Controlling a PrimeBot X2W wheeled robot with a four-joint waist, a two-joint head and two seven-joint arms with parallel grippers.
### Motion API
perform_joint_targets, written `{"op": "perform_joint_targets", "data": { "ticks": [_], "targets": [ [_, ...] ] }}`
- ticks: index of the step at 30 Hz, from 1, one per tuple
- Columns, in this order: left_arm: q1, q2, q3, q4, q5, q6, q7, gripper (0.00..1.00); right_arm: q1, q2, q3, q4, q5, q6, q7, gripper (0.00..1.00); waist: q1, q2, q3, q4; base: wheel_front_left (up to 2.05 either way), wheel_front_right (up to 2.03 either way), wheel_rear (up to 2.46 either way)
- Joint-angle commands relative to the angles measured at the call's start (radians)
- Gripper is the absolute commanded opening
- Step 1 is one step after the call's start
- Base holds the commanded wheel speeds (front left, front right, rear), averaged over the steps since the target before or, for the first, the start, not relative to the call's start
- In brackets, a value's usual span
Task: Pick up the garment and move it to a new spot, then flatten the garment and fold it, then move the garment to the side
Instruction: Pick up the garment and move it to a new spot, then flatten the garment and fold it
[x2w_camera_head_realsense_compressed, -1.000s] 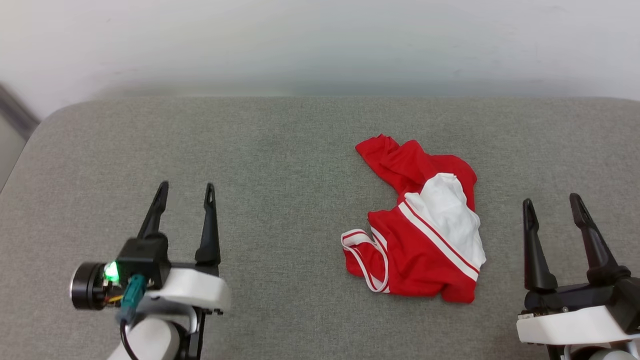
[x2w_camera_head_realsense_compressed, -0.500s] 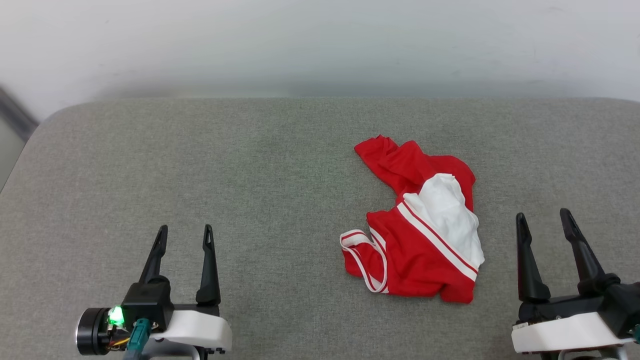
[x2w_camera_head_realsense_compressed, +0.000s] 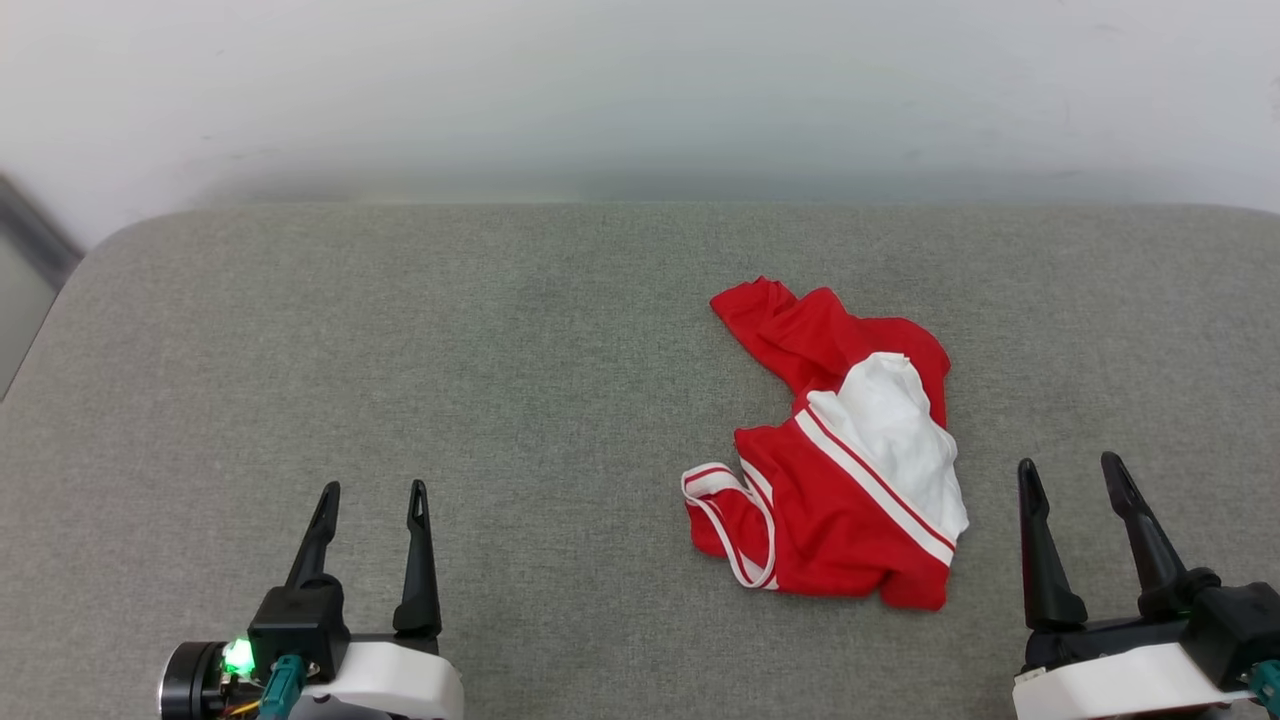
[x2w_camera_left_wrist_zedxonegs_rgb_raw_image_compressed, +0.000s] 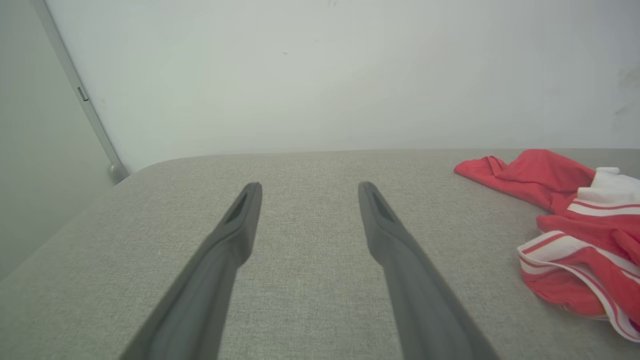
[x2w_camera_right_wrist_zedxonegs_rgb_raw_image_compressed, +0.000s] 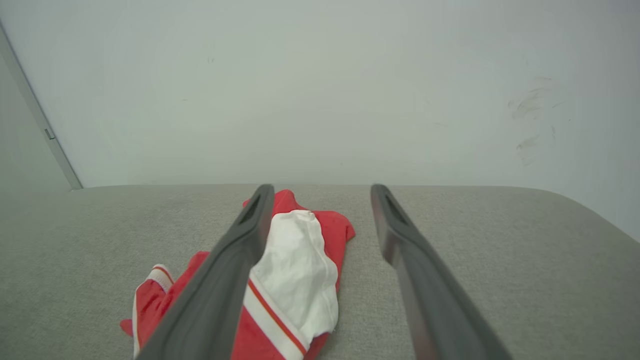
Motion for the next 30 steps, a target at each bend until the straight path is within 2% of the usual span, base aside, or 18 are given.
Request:
{"op": "perform_joint_targets", "data": {
  "ticks": [1, 13, 22, 25, 30],
  "targets": [
    [0.012, -0.007, 0.008, 0.004, 0.010, -0.009, -0.003, 1.00, 0.005, 0.003, 0.001, 0.004, 0.005, 0.000, -0.002, 1.00, 0.0000, 0.0000, -0.001, 0.001, 0.00, 0.00, 0.00],
    [0.018, -0.044, 0.051, 0.013, 0.043, -0.055, -0.003, 1.00, 0.001, 0.003, -0.003, 0.009, 0.020, 0.000, -0.002, 1.00, 0.0000, 0.0000, -0.012, 0.001, 0.00, 0.00, 0.00],
    [0.006, -0.064, 0.063, 0.009, 0.049, -0.073, -0.003, 1.00, -0.156, -0.002, -0.002, -0.033, -0.034, 0.000, -0.002, 1.00, 0.0000, 0.0000, 0.004, -0.009, 0.00, 0.00, 0.00],
    [-0.004, -0.070, 0.070, 0.006, 0.045, -0.075, -0.003, 1.00, -0.241, -0.047, 0.000, -0.046, -0.032, 0.000, -0.002, 1.00, 0.0000, 0.0000, 0.015, -0.008, 0.00, 0.00, 0.00],
    [-0.021, -0.074, 0.073, -0.003, 0.046, -0.076, -0.003, 1.00, -0.401, -0.176, 0.060, -0.048, -0.021, 0.000, -0.002, 1.00, 0.0000, 0.0000, 0.034, -0.004, 0.00, 0.00, 0.00]
  ]
}}
